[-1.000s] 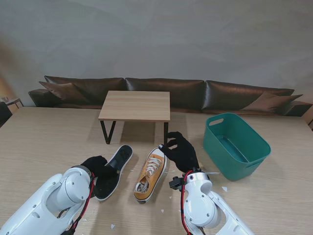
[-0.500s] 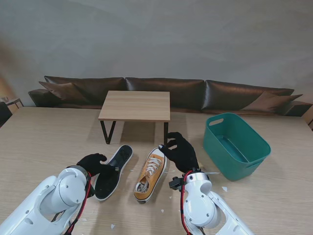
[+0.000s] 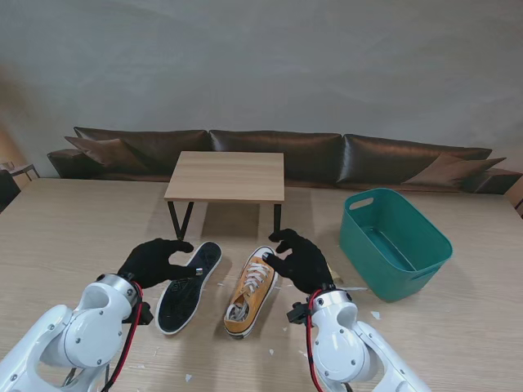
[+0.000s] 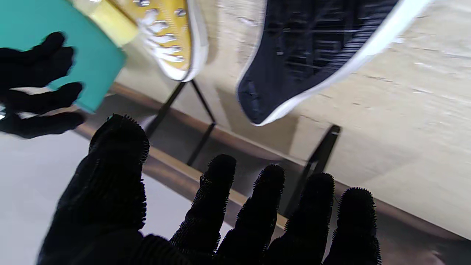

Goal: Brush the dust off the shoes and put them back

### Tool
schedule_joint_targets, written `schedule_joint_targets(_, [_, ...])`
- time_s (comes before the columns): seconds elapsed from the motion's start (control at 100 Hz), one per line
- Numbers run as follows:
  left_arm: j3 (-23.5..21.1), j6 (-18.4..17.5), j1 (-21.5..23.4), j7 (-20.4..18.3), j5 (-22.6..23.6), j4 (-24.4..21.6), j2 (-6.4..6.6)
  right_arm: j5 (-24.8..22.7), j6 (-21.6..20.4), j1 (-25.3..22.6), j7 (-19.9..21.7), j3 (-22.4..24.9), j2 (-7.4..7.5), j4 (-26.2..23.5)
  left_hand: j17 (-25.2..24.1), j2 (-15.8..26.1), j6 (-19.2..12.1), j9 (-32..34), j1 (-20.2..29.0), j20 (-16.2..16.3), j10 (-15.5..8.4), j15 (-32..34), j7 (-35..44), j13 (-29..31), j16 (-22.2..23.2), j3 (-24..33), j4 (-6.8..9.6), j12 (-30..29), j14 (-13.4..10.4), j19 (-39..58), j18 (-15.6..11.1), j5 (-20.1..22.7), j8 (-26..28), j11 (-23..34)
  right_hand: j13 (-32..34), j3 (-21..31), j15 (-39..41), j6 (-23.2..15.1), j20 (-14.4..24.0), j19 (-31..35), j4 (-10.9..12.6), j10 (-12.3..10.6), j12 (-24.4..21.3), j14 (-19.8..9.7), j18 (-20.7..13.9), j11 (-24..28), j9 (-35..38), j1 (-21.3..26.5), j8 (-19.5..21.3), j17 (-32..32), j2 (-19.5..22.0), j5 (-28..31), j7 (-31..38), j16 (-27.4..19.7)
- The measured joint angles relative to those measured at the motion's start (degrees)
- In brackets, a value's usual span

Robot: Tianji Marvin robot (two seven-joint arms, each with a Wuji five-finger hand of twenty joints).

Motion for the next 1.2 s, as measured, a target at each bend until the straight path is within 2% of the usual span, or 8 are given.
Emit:
schedule_joint_targets(0.25, [0.47, -4.17, -0.10, -2.26, -2.51, 0.03, 0.07, -6.81, 0.47, -2.39, 10.01, 1.10, 3.72, -3.60, -2.42, -0.10, -2.17, -1.27, 1.81, -0.27, -3.32, -2.98, -0.15, -1.42, -1.19, 5.90, 0.00, -0.69, -2.02, -2.24, -1.57, -0.23, 0.68, -0.86, -2.65, -1.01, 12.20, -8.49, 7.42, 2.40, 0.62, 0.09, 7.67, -0.93, 0.25, 7.18, -8.45, 0.09, 3.81, 0.00, -3.17, 0.59, -4.07, 6.08])
schedule_joint_targets(0.33, [0.86, -5.77, -0.09, -1.97, -2.57, 0.16, 0.08, -9.22, 0.44, -2.98, 10.73, 1.10, 4.51, -3.96, -2.42, -2.40, -2.85, -1.27, 1.52, -1.58, -4.23, -2.99, -0.37, -1.42, -1.29, 11.29, 0.00, -1.33, -2.61, -2.24, -1.99, -0.68, 0.74, -0.87, -2.88, -1.40, 17.40, -11.12, 10.43, 5.70, 1.06, 0.09, 10.67, -1.68, 0.26, 10.57, -9.89, 0.98, 5.26, 0.00, -5.90, 0.53, -4.44, 8.31])
schedule_joint_targets(0.45, [0.79, -7.59, 0.46, -1.65, -2.06, 0.02, 0.06, -11.32, 0.21, -3.86, 12.66, 0.90, 5.45, -4.49, -2.15, -2.72, -3.54, -1.27, 1.98, -1.66, -5.90, -2.99, -0.76, -1.40, -1.30, 13.72, -0.34, -1.37, -3.27, -2.24, -2.17, -0.94, 0.76, -0.87, -3.14, -1.03, 24.61, -14.39, 14.76, 11.71, 1.07, -1.39, 14.82, -3.31, 0.26, 14.44, -10.54, 2.50, 7.85, 0.00, -9.41, -0.96, -5.44, 11.21])
schedule_joint_targets(0.55, [0.39, -7.64, 1.53, -1.53, -1.21, -0.70, 0.05, -15.41, 0.30, -4.22, 14.64, -0.01, 6.37, -4.90, -1.93, -3.71, -3.59, -1.27, 2.56, -1.66, -6.01, -2.99, -0.76, -1.32, -1.30, 15.44, -0.57, -1.37, -3.28, -2.24, -2.18, -0.94, 0.76, -0.86, -1.71, -0.40, 29.04, -16.07, 16.39, 15.23, 1.07, -2.66, 17.62, -5.00, 0.26, 17.22, -10.54, 3.05, 8.65, 0.00, -10.24, -1.32, -6.07, 12.85])
schedule_joint_targets(0.75, [0.01, -7.24, 3.02, -0.36, -1.05, -1.43, -0.03, -17.71, 2.21, -4.80, 15.10, -2.97, 7.30, -5.71, -0.74, -3.63, -3.60, -1.25, 2.56, -1.23, -5.29, -1.43, -0.75, -1.23, -0.86, 16.05, -0.58, -1.36, -3.29, -2.08, -2.19, -0.92, 0.75, -0.07, 1.74, 0.56, 33.53, -17.19, 18.23, 19.13, 1.07, -3.38, 20.68, -6.49, 0.12, 20.06, -10.30, 3.84, 9.79, 0.06, -12.41, -1.20, -6.16, 14.41])
schedule_joint_targets(0.9, [-0.39, -6.84, 3.37, 0.21, -1.68, -1.42, -0.17, -21.19, 3.34, -4.77, 15.21, -5.76, 7.69, -5.76, 0.10, -3.63, -3.61, -0.18, 2.56, 1.49, -3.48, 1.26, -0.75, -1.16, 1.65, 16.05, -0.58, 0.38, -3.28, -0.64, -2.19, -0.90, 0.75, 0.74, 1.74, 1.33, 33.65, -17.33, 19.10, 19.49, 1.08, -3.80, 21.34, -6.87, -0.02, 20.19, -9.57, 3.84, 10.24, 0.07, -12.45, 0.11, -5.55, 14.42])
schedule_joint_targets(1.1, [-0.60, -6.81, 3.48, 1.19, -1.79, -1.14, -0.32, -22.54, 7.71, -3.24, 15.22, -10.52, 7.85, -4.98, 2.02, -3.62, -3.52, 1.31, 2.56, 8.82, -2.00, 6.47, -0.31, 0.40, 6.00, 16.05, -0.58, 4.30, -3.03, 3.71, -2.19, -0.78, 0.75, 1.86, 3.04, 1.32, 34.12, -17.34, 19.11, 20.07, 1.08, -3.94, 22.00, -7.61, -0.05, 20.19, -8.16, 3.75, 10.24, 0.16, -12.45, 0.66, -5.54, 14.42])
schedule_joint_targets(1.2, [-0.74, -6.75, 3.66, 1.20, -1.45, -1.15, -0.34, -23.55, 9.84, -1.91, 15.23, -12.58, 7.80, -3.86, 0.55, -3.62, -3.50, 2.57, 2.56, 10.96, -1.56, 7.96, -0.21, 0.41, 7.29, 16.05, -0.58, 5.78, -2.96, 9.91, -2.23, -0.75, 0.87, 2.54, 5.26, 1.31, 34.61, -17.24, 19.11, 20.86, 1.08, -4.01, 22.04, -8.30, -0.06, 20.21, -7.33, 3.73, 10.23, 0.20, -12.45, 0.60, -5.76, 14.42])
